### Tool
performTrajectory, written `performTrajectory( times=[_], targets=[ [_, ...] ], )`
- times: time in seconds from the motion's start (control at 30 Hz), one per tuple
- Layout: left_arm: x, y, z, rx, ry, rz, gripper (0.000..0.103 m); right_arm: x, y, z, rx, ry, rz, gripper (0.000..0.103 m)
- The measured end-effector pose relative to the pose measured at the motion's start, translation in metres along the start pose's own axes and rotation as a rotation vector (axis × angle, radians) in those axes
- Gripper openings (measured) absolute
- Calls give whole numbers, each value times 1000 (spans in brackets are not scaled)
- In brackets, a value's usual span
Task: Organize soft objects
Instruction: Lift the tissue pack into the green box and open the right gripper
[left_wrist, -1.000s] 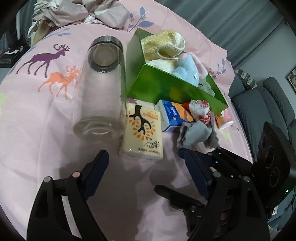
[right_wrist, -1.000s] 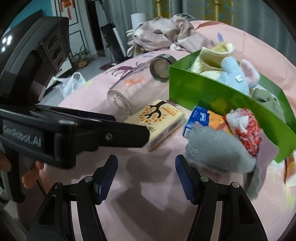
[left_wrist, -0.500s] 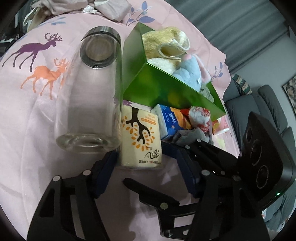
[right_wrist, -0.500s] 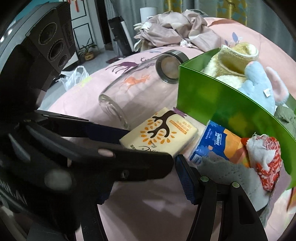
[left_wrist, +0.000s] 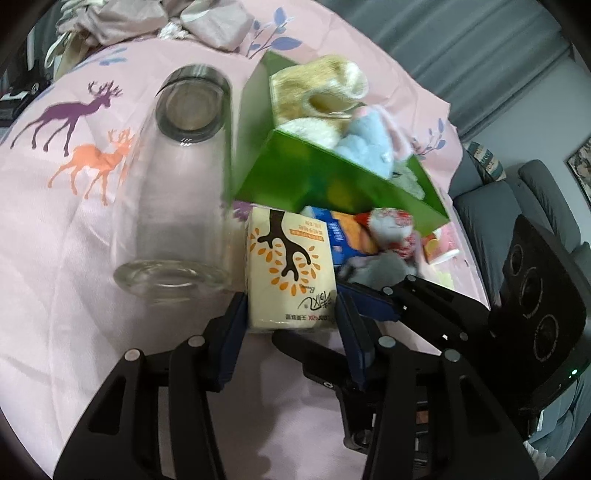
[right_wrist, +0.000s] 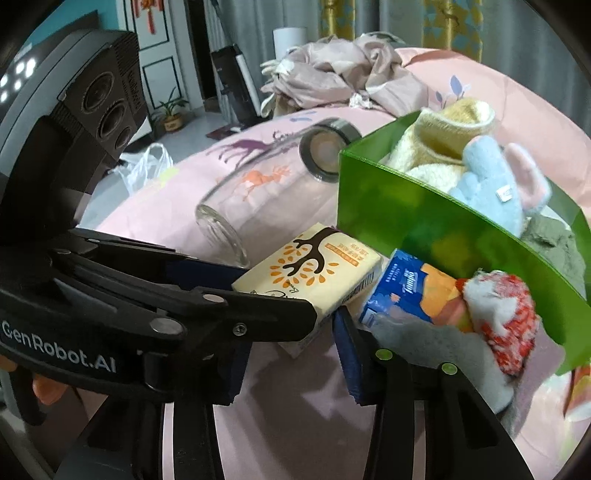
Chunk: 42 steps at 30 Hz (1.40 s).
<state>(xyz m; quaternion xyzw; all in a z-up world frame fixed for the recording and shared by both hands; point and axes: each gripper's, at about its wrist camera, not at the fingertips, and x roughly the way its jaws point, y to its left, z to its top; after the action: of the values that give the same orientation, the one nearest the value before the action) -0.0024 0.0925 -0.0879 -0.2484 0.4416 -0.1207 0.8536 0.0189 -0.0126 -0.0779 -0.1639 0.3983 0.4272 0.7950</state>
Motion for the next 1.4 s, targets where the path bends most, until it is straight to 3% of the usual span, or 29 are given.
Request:
performTrajectory(
  times=[0.47, 0.93, 1.13, 1.4],
  targets=[
    [-29, -87, 15, 203, -79, -29, 46, -91, -7, 2, 27, -165, -124, 46],
    [-31, -185, 92, 405, -166, -43, 47, -173, -74, 47, 72, -336, -270, 46],
    [-11, -196, 119, 438, -170, -16, 47, -176, -106, 64, 105, -365, -275, 46],
    [43, -180, 143, 417, -85, 17, 48, -133, -146, 67, 168, -301, -242, 46]
  ],
)
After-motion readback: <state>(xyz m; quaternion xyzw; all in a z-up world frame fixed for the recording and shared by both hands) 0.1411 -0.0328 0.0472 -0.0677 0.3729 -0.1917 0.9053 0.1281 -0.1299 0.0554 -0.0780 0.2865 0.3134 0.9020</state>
